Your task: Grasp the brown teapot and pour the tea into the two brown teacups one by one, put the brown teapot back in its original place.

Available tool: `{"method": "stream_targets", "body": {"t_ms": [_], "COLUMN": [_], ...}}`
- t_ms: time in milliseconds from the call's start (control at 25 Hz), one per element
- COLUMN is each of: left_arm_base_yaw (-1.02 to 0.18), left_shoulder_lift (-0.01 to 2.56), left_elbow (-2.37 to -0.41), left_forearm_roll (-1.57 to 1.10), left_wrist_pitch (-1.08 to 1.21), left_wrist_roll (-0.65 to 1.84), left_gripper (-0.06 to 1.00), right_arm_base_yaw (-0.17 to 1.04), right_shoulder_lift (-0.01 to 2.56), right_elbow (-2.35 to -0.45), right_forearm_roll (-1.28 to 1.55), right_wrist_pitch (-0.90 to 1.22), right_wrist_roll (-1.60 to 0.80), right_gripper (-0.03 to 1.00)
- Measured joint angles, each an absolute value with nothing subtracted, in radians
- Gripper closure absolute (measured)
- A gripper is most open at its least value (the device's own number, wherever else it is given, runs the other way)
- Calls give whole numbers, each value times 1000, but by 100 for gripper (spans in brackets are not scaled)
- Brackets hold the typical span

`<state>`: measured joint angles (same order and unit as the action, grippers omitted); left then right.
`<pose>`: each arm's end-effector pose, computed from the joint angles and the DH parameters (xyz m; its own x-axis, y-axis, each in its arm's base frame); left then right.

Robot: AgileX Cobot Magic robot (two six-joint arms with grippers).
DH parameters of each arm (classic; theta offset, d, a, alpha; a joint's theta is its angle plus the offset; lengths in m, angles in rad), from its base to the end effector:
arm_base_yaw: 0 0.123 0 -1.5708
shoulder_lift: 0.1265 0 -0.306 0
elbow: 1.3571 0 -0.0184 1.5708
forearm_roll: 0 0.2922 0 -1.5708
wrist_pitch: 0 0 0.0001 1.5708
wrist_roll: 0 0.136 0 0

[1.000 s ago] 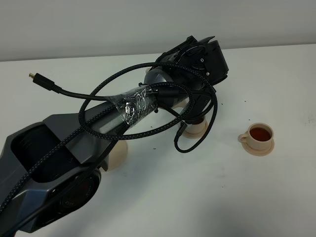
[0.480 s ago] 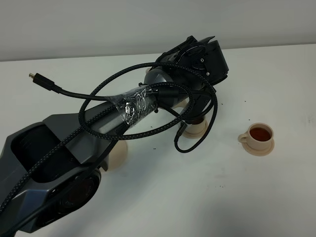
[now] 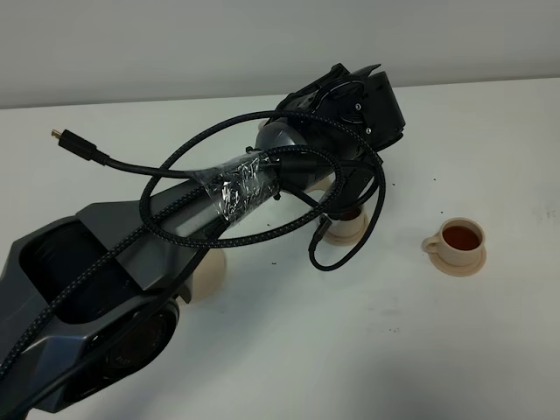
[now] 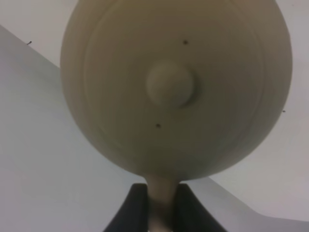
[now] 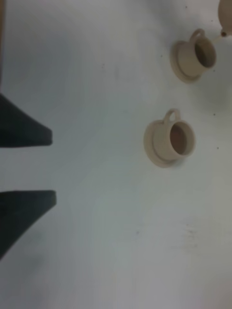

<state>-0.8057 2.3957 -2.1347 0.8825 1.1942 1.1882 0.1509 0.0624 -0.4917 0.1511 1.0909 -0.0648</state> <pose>0.4690 -0.3474 0.1805 0.3401 0.6497 0.6798 0.6300 -0.6941 0.3483 0.0545 0.0267 0.2680 -0.5346 -0.0759 -0.8417 -0.2573 0.9633 0.0765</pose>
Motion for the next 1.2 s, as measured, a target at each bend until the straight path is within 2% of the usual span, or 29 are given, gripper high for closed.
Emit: {"method": "stream_targets", "body": {"t_ms": [1200], "left_arm_base_yaw": [-807], "left_shoulder_lift": [2396], "left_elbow": [-2135], "left_forearm_roll": [868], "left_wrist_pitch": [1194], "left_wrist_roll": [1188], "left_gripper": [82], "right_arm_base_yaw": [151], "right_shoulder_lift": [62], "right_elbow": [-492], "right_forearm_roll": [151], "right_wrist_pitch": [1091], "right_wrist_roll": [-65], "right_gripper": [73]}}
